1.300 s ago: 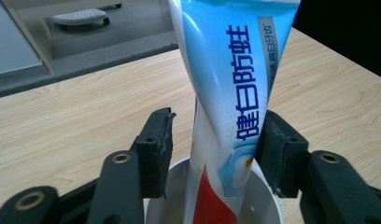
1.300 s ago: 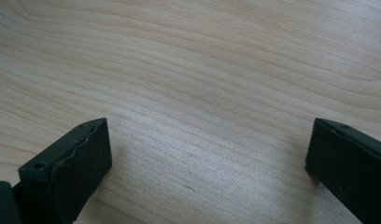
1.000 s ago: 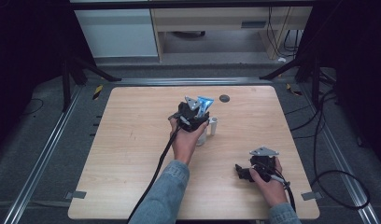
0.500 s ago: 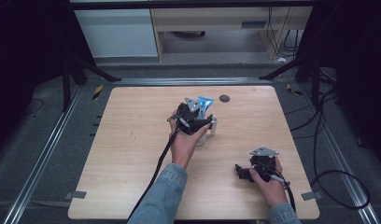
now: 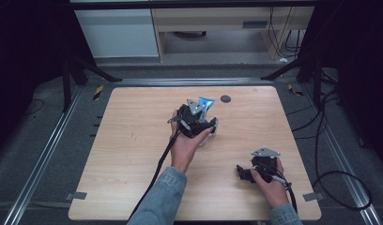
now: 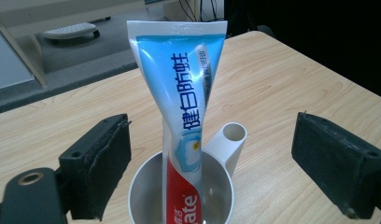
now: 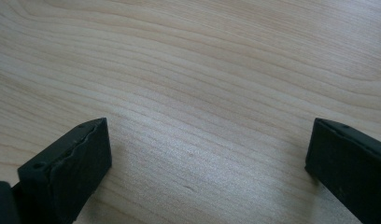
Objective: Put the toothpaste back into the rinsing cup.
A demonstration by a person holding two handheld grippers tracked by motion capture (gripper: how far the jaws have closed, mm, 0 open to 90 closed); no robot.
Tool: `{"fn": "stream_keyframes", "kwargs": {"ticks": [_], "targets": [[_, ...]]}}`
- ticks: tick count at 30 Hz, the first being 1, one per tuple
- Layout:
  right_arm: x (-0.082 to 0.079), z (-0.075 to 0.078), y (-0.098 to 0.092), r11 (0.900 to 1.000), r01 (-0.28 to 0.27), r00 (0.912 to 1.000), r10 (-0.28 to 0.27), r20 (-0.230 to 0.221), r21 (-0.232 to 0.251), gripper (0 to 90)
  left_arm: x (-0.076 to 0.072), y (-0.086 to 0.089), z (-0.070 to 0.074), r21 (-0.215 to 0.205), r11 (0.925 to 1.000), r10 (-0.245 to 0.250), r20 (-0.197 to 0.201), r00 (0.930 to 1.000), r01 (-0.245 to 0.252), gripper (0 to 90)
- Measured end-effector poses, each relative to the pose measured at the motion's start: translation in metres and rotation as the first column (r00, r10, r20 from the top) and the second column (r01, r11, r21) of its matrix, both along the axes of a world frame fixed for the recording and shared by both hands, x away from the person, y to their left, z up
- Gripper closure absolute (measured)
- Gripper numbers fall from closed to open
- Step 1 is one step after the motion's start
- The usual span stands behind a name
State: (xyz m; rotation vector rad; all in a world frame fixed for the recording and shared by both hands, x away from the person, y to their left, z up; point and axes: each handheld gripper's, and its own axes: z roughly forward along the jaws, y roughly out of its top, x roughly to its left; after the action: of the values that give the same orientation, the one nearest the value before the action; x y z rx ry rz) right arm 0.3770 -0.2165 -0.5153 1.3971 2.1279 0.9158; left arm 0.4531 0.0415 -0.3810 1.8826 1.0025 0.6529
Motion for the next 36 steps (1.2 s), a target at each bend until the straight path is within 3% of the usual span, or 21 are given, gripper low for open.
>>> {"fn": "stream_keyframes", "kwargs": {"ticks": [13,22,28,36], "targets": [[0.0,0.0,0.0,1.0,-0.001,1.0,0.001,0.0,-0.002,0.4,-0.017,0.0,0.004,0.019,0.9996,-0.02,0.031,0.9993,0.019,10.7],[0.0,0.0,0.0,1.0,0.0,1.0,0.0,0.0,-0.003,0.4,-0.028,0.0,0.003,0.024,0.9989,-0.041,0.026,0.9988,0.04,10.6],[0.0,0.0,0.0,1.0,0.0,1.0,0.0,0.0,-0.002,0.4,-0.041,0.005,0.003,0.042,0.9964,-0.074,0.012,0.9972,0.073,9.9],[0.0,0.0,0.0,1.0,0.0,1.0,0.0,0.0,-0.003,0.4,-0.053,0.009,-0.008,0.087,0.9886,-0.12,-0.038,0.992,0.123,7.7]]}}
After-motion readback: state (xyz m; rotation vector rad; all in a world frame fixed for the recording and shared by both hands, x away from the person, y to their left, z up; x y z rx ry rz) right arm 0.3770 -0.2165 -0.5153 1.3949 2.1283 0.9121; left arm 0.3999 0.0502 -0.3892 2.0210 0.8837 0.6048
